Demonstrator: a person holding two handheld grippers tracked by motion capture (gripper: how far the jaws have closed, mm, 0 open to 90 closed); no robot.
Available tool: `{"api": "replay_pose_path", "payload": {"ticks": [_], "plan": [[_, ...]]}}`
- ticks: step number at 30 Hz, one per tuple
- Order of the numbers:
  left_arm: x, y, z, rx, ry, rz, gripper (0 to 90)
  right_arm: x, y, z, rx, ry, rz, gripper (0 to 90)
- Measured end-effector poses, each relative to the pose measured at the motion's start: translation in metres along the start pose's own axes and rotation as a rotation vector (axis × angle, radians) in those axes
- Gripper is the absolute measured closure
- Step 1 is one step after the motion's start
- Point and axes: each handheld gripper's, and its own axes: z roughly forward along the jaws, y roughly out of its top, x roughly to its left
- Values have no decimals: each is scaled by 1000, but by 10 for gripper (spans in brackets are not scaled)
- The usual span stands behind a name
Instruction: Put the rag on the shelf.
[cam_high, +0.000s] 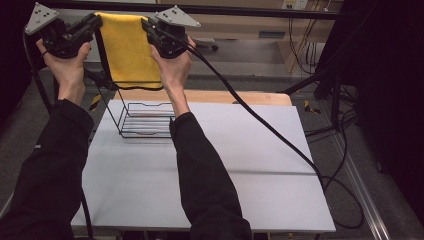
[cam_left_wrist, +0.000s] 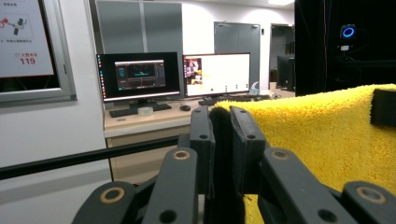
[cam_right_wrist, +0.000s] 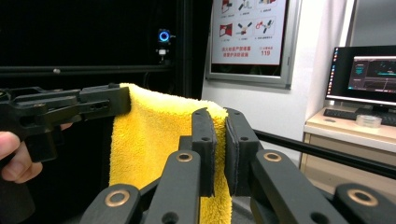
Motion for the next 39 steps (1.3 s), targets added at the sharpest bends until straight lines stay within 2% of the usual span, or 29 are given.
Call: {"api": "replay_pose_path", "payload": {"ticks": [4, 9, 15, 21, 24, 29, 33, 39], "plan": [[0, -11, -7, -1, -7, -5, 804, 0, -10, -1, 13, 9, -2, 841], [0, -22, -17, 14, -8, 14, 803, 2, -21, -1, 35, 23, 2, 841], [-1, -33, -28, 25, -23, 4, 803, 5, -32, -3, 50, 43, 11, 840], [-2, -45, -35, 39, -34, -3, 803, 7, -40, -5, 74, 50, -12, 840], [-1, -48, -39, 26, -39, -19, 803, 10, -41, -7, 73, 59, -23, 839], [-4, -49, -45, 15, -53, -20, 803, 14, -40, -11, 86, 55, -34, 838], [-8, -50, -51, 13, -66, -2, 803, 13, -43, -18, 85, 70, -14, 837], [-10, -55, -60, 22, -82, -3, 802, 18, -45, -26, 101, 85, -36, 835]]}}
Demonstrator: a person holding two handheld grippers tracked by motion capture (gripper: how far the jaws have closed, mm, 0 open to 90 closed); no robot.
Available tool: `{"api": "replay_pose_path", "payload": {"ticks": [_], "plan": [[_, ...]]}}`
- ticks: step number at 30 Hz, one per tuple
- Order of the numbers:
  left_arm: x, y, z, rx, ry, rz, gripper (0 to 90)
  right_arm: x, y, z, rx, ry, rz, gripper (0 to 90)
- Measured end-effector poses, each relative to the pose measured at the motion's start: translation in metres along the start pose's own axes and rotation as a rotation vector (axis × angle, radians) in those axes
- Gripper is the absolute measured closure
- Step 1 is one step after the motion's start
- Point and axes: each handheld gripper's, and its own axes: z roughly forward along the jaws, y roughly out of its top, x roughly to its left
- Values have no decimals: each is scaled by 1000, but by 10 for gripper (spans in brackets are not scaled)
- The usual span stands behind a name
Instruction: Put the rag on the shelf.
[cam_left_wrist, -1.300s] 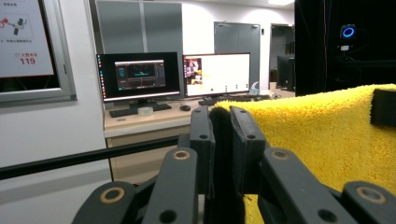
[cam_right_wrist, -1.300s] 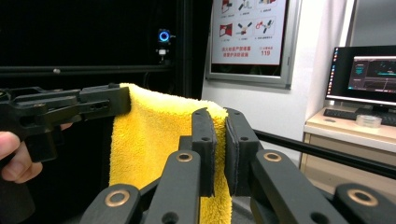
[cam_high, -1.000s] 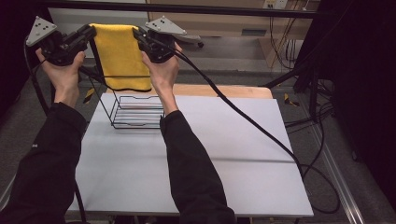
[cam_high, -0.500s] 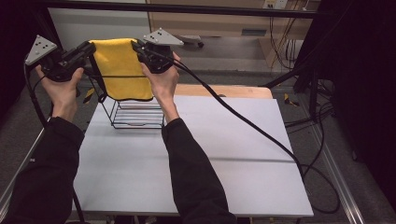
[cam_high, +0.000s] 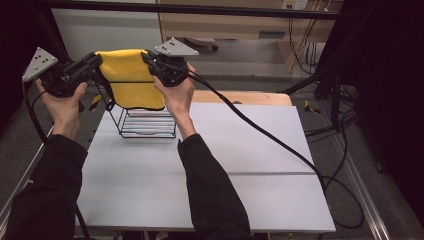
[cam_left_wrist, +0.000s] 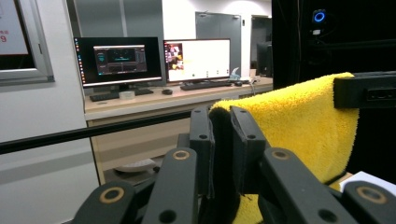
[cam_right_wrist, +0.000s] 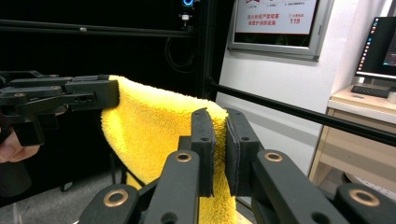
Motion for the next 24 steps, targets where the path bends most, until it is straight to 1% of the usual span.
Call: {"api": "replay_pose_path", "payload": {"ticks": [1, 7, 10, 12, 14, 19, 22, 23, 24], "plan": [[0, -1, -2, 4, -1, -7, 801, 1, 0, -1, 1, 4, -2, 835], [-3, -5, -10, 38, -3, -5, 796, 8, -1, -5, 28, 16, -15, 833], [-5, -6, -15, 52, -18, -27, 795, 10, -1, -8, 50, 25, -17, 832], [-8, -7, -18, 66, -16, -24, 794, 13, -1, -10, 66, 33, -15, 831], [-10, -8, -22, 83, -18, -31, 792, 16, -2, -12, 82, 44, -16, 828], [-13, -13, -30, 121, -33, -32, 785, 23, -4, -19, 124, 57, -38, 826], [-14, -16, -34, 139, -34, -20, 781, 28, -6, -21, 154, 63, -51, 824], [-15, -18, -35, 143, -45, -25, 780, 29, -6, -22, 166, 64, -54, 822], [-16, -20, -36, 147, -46, -21, 779, 31, -7, -23, 175, 66, -61, 821]]}}
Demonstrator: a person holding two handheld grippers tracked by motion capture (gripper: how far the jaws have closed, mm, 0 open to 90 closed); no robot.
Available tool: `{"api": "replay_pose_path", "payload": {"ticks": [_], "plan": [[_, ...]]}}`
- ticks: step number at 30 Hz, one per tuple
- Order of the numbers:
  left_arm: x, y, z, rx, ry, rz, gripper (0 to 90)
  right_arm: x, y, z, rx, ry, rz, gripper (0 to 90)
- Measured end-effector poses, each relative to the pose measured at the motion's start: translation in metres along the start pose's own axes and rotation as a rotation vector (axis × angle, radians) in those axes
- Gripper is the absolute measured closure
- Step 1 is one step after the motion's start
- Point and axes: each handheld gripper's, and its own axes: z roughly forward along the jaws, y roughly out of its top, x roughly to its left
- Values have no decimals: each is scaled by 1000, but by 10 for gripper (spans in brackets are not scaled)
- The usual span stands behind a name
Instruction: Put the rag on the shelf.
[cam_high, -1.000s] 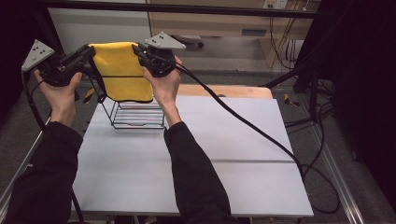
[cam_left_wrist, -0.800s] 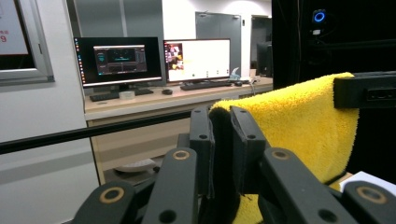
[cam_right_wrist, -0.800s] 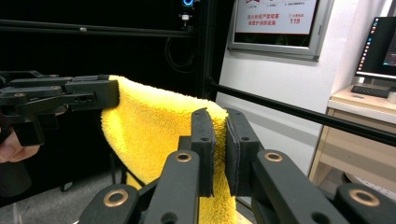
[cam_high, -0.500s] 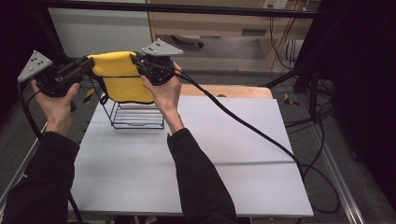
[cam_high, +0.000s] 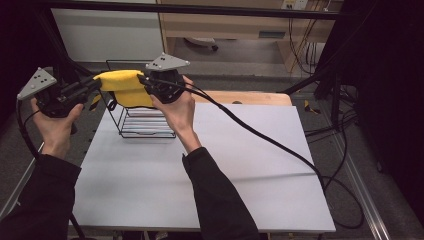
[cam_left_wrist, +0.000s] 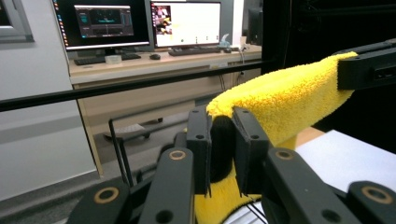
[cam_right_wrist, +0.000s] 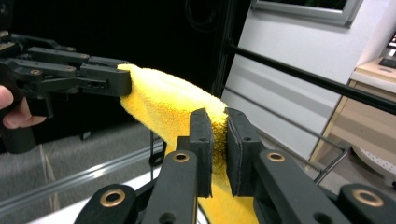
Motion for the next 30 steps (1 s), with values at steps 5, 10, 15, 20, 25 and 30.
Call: {"api": "replay_pose_path", "payload": {"ticks": [5, 10, 15, 20, 25, 30], "plan": [[-1, -9, 0, 26, -7, 3, 768, 5, -4, 0, 52, 9, -19, 816], [-2, -15, -1, 62, -16, 1, 737, 8, -12, 3, 96, 12, -29, 812], [-1, -13, -8, 140, -32, 3, 663, 4, -25, 4, 100, 37, 18, 812], [2, -2, -19, 96, -45, -34, 626, 4, -33, 5, 106, 50, 14, 805], [-1, -2, -11, 122, -59, -67, 738, 5, -39, 5, 115, 57, 1, 784], [-3, -15, 9, 204, -54, -68, 886, 5, -44, 3, 109, 80, 4, 741]]}}
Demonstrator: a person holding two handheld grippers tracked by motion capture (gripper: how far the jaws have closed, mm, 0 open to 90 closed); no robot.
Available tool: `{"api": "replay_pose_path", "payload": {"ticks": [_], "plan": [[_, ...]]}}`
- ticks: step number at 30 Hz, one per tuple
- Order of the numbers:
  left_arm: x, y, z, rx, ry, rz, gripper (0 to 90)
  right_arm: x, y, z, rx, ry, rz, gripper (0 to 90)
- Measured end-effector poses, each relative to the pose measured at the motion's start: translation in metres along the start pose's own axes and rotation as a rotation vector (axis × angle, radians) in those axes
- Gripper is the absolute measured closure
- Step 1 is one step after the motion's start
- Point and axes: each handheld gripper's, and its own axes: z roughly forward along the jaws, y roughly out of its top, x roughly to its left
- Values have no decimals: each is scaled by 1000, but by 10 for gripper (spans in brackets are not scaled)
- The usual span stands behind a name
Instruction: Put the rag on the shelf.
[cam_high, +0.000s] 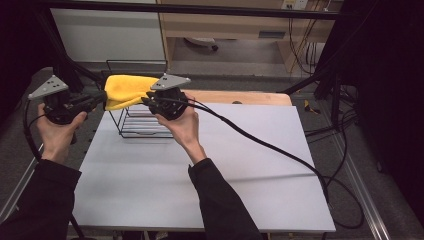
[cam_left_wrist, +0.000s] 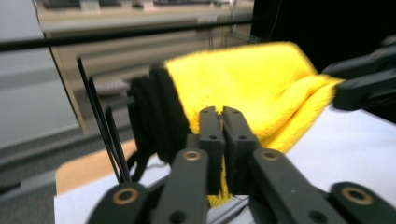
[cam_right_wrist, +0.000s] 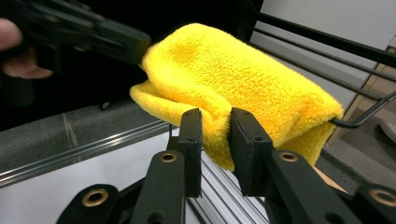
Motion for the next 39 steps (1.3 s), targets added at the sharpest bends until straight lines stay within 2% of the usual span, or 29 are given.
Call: {"api": "replay_pose_path", "payload": {"ticks": [5, 11, 16, 18, 25, 29, 33, 39], "plan": [[4, -9, 14, 40, 12, -13, 900, 0, -5, 3, 12, 20, 13, 716], [5, -15, 25, 64, 32, 1, 900, -3, -12, 12, 50, 33, 54, 735], [6, -18, 31, 58, 39, 2, 900, -10, -18, 19, 62, 16, 78, 852], [6, -19, 33, 59, 41, 0, 900, -14, -21, 22, 70, -5, 95, 890], [7, -20, 33, 58, 35, -2, 900, -21, -25, 29, 80, -29, 99, 898], [5, -21, 29, 62, 29, 7, 889, -20, -26, 27, 64, -13, 98, 853], [2, -26, 24, 75, 14, 3, 823, -15, -24, 15, 42, 5, 90, 734], [-5, -37, 16, 107, -1, -3, 654, -12, -23, -13, 37, 24, 87, 569]]}}
